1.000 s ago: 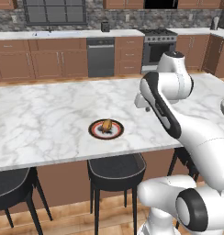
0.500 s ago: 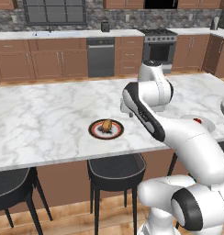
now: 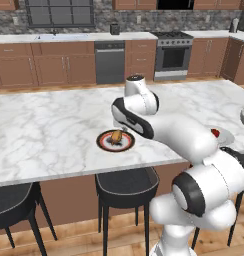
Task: Pick the chicken drumstick and bell pepper from their plates and place them in the bowl. Then put the bowl in the fridge.
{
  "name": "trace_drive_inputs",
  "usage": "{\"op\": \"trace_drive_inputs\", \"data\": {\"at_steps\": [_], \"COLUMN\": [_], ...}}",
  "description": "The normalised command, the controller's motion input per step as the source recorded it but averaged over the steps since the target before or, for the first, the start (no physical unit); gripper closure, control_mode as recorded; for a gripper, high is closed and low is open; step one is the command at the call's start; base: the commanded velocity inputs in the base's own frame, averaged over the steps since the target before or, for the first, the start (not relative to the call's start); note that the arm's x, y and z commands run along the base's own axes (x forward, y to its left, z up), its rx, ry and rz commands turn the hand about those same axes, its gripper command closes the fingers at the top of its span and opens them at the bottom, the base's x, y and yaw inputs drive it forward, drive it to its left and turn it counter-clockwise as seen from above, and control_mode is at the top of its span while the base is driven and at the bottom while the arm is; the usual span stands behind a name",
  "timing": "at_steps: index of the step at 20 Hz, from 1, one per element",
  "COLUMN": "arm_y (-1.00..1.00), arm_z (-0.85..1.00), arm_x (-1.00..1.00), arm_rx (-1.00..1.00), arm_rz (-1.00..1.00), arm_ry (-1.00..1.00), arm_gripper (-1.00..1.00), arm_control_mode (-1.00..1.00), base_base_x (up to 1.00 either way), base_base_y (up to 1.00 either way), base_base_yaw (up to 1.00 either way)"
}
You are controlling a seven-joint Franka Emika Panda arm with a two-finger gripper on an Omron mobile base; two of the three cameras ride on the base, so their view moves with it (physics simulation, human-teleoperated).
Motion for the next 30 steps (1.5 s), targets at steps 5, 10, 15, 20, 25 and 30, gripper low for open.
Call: {"op": "trace_drive_inputs", "data": {"at_steps": [5, 10, 15, 20, 25, 30], "arm_y": [0.24, 0.07, 0.0, 0.0, 0.02, 0.08], "arm_z": [-0.35, -0.4, -0.44, -0.3, -0.32, -0.36], "arm_x": [0.66, 0.57, 0.51, 0.49, 0.44, 0.36], "arm_rx": [0.0, 0.0, 0.01, 0.12, 0.11, 0.0], "arm_rz": [-0.07, -0.01, 0.0, 0.0, 0.0, 0.0], "arm_ry": [0.06, 0.0, 0.0, 0.0, 0.0, 0.0], "arm_gripper": [-1.0, -1.0, -1.0, -1.0, -1.0, -1.0], "arm_control_mode": [-1.0, -1.0, -1.0, -1.0, -1.0, -1.0], "base_base_x": [0.0, 0.0, 0.0, 0.0, 0.0, 0.0], "base_base_y": [0.0, 0.0, 0.0, 0.0, 0.0, 0.0], "base_base_yaw": [0.0, 0.0, 0.0, 0.0, 0.0, 0.0]}}
